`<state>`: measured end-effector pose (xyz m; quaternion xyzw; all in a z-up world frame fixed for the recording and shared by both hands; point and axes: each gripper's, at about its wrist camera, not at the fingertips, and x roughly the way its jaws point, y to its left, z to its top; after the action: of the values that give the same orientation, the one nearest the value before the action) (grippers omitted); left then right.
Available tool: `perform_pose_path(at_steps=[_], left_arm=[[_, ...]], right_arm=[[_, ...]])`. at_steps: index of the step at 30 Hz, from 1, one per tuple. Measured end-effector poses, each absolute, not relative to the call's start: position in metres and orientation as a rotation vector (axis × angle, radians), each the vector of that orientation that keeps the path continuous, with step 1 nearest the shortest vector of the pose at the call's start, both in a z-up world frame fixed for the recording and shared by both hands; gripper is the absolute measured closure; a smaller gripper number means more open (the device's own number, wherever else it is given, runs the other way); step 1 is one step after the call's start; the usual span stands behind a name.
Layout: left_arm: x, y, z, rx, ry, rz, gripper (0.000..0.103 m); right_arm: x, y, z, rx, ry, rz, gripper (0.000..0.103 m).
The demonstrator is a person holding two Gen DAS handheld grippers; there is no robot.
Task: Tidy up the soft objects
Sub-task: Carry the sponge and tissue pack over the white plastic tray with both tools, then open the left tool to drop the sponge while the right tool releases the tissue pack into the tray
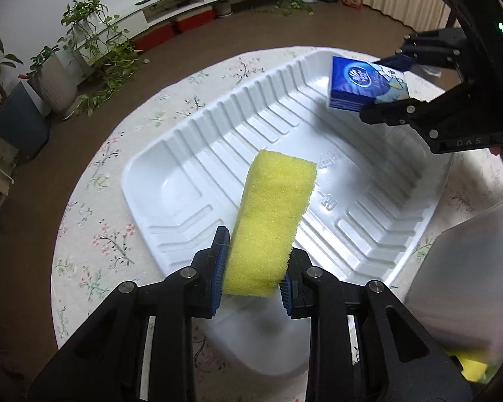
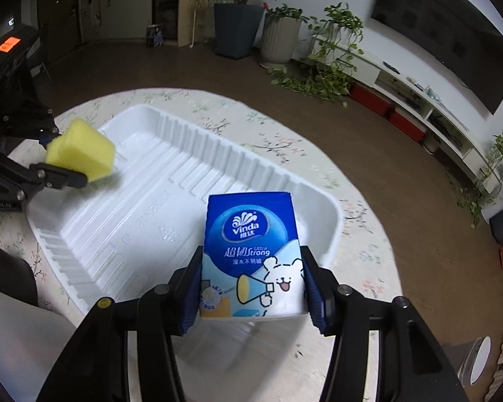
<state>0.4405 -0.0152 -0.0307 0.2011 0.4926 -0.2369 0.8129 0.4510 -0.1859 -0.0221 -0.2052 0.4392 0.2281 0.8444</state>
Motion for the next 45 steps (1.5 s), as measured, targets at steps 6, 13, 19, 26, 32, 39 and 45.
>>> perform_pose_path(at_steps=[6,13,19,26,32,39,45], left_arm=[[0.447,-0.016,-0.039,0.420,1.068,-0.484,0.078],[0.454,-0.013,-0.043,0.380,1.077,-0.464,0.077],[0.453,-0.014,-0.044,0.384,1.066,-0.448,0.071],[0.449,-0.016,-0.045,0.419,1.031,-0.443,0.042],[0.444,-0.011,-0.034,0.391,0.992,-0.425,0.041],[0.445,0.003,-0.018,0.334,0.947,-0.403,0.012],[0.443,0.010,-0.010,0.297,0.905,-0.377,0.000]], right_arm=[[0.457,-0.182,-0.032,-0.432,0.939,0.480,0.047],[0.462,-0.182,-0.046,-0.422,0.954,0.478,0.047],[0.460,-0.182,-0.047,-0.425,0.943,0.478,0.047],[0.458,-0.186,-0.048,-0.397,0.926,0.479,0.033],[0.452,-0.189,-0.035,-0.389,0.868,0.481,0.021],[0.446,-0.190,-0.027,-0.388,0.845,0.485,0.007],[0.448,-0.196,-0.019,-0.367,0.815,0.475,0.000]])
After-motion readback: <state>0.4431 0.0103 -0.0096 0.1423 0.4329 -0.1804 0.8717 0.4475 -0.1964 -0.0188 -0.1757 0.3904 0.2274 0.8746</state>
